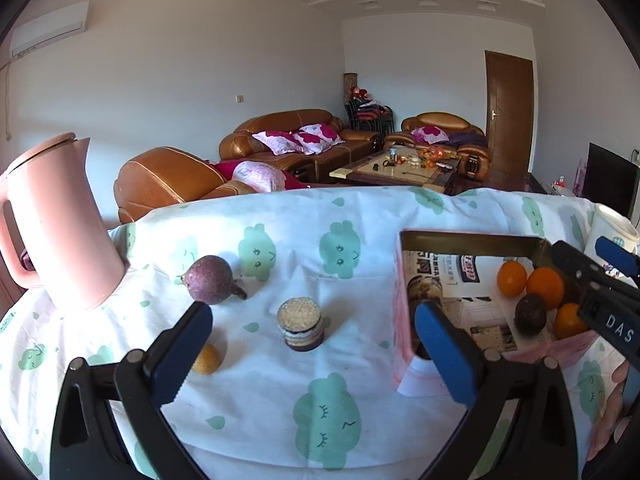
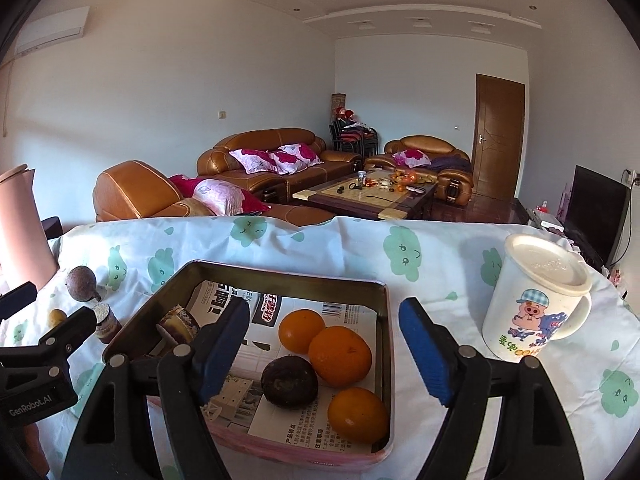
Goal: Organize fruits
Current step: 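Place the orange in the tray with the right gripper while the left gripper carries the snack there, then grasp the second rice-cake snack with the right gripper while the left gripper reaches toward the purple passion fruit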
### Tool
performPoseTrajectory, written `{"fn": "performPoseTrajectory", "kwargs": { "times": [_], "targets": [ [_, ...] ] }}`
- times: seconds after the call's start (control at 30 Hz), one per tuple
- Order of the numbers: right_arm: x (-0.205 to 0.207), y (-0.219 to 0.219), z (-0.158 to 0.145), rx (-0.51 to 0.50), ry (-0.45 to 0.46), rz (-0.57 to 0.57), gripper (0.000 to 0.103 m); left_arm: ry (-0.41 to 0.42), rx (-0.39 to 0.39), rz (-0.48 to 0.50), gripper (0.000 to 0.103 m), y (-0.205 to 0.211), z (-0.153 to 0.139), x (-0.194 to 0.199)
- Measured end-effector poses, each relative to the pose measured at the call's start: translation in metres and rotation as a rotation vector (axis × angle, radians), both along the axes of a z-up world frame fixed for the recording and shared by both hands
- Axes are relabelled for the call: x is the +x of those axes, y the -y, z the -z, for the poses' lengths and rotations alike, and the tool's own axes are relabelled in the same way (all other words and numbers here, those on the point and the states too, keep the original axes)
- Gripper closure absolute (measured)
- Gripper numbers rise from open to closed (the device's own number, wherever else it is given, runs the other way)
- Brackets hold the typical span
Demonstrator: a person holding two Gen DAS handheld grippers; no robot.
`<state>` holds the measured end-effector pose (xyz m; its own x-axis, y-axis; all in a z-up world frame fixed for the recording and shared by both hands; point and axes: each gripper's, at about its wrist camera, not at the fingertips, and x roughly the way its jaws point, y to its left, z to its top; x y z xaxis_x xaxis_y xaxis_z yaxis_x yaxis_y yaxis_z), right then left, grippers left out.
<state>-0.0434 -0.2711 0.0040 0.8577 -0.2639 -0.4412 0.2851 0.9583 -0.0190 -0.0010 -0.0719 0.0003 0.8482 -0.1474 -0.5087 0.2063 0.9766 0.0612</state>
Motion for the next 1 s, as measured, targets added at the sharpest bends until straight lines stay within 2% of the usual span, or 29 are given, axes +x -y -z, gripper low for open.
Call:
{"fn": "performPoseTrajectory", "kwargs": {
  "times": [0.5, 0.7, 1.0],
  "targets": [
    [-0.005, -0.054, 0.001, -0.007, -0.020, 0.019, 0.024, 0.005, 0.018, -0.035, 0.000, -0.053, 0.002, 0.006],
    [0.003, -0.087, 0.004, 0.024, -0.038, -0.020, 0.024, 0.007, 0.025, -0.074, 0.000, -0.077, 0.002, 0.013],
    [0.017, -0.134, 0.006, 0.018, -0.050, -0.093, 0.024, 0.006, 0.035, -0.114, 0.000, -0.110, 0.003, 0.024]
  ]
}}
